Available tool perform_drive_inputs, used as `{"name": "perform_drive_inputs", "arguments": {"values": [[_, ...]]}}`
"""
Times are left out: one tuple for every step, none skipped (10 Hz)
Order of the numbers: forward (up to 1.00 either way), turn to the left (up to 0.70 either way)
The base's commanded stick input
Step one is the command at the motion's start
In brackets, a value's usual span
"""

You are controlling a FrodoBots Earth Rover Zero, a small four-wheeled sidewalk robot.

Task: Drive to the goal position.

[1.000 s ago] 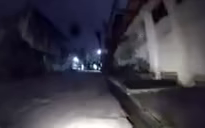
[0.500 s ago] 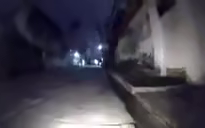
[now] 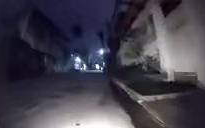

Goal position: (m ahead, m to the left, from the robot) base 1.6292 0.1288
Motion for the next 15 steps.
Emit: {"name": "perform_drive_inputs", "arguments": {"values": [[0.7,0.0],[0.7,0.0],[0.7,0.0],[0.7,0.0],[0.7,0.0],[0.7,0.0],[0.7,0.0],[0.7,0.0],[0.7,0.0],[0.7,0.0],[0.7,0.0],[0.7,0.0],[0.7,0.0],[0.7,0.0],[0.7,0.0]]}}
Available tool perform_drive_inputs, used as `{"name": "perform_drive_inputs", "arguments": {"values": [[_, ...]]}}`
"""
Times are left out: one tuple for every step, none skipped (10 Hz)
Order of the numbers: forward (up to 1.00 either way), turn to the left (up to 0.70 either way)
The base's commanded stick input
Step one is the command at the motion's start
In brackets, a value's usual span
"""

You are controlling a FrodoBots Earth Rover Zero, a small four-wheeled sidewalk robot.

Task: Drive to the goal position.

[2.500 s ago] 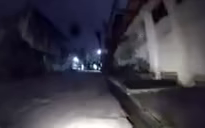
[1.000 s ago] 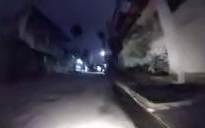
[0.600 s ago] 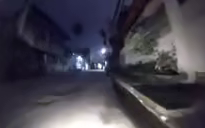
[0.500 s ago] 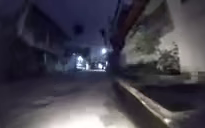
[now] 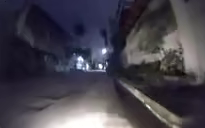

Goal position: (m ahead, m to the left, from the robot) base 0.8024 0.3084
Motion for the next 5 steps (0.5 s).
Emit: {"name": "perform_drive_inputs", "arguments": {"values": [[0.7,0.0],[0.7,0.0],[0.7,0.0],[0.7,0.0],[0.7,0.0]]}}
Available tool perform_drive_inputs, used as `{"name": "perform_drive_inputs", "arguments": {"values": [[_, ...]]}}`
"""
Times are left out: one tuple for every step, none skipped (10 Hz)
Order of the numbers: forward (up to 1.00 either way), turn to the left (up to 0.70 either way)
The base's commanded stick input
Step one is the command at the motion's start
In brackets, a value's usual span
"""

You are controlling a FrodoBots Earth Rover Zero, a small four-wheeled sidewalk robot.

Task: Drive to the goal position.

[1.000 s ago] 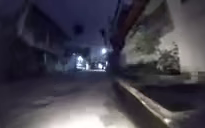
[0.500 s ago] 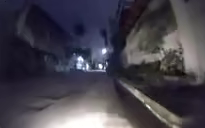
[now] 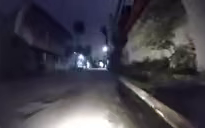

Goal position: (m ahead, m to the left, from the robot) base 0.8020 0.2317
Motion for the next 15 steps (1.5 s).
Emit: {"name": "perform_drive_inputs", "arguments": {"values": [[0.7,0.0],[0.7,0.0],[0.7,0.0],[0.7,0.0],[0.7,0.0],[0.7,0.0],[0.7,0.0],[0.7,0.0],[0.7,0.0],[0.7,0.0],[0.7,0.0],[0.7,0.0],[0.7,0.0],[0.7,0.0],[0.7,0.0]]}}
